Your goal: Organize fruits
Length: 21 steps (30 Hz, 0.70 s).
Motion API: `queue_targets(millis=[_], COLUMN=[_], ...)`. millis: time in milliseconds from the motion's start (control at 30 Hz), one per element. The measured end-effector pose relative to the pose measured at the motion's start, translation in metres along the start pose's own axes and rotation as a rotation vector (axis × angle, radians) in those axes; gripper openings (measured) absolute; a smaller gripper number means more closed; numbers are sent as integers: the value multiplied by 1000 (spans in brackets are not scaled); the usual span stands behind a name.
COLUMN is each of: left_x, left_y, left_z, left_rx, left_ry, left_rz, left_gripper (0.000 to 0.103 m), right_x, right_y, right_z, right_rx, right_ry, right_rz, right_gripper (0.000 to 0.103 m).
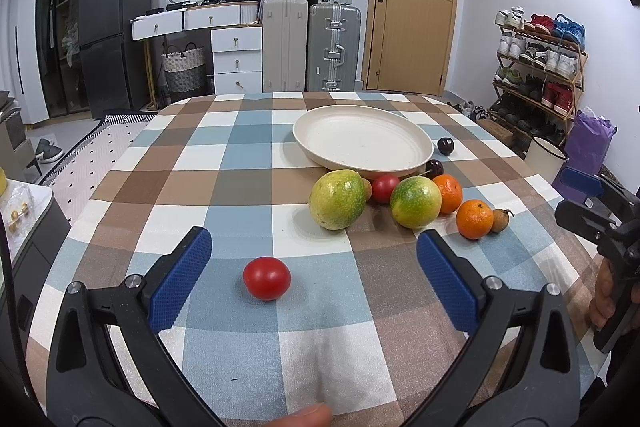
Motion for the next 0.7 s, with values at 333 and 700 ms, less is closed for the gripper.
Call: queue_targets(millis=[333,700], left_x=[0,0], left_y=[0,0], left_z=[0,0], left_rx=[0,0], left_ry=[-1,-1], left_rz=[-1,-2], left_gripper=[102,102], right_x=[-1,-3], right_y=[1,5], right_z=[-2,-5], right_rx=[7,12], right_ry=[5,8], right_rz=[-3,-7], right_gripper=[103,103])
Point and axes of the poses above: each gripper's, at about its wrist camera, not at the fingertips, and z roughly against the way its jaws point, x to its left, y to its underside, the point moved 2 cm from there along -z, roughly the way its jaws point, and after that the axes turned 3 degrees about x, right-handed, at the moved point
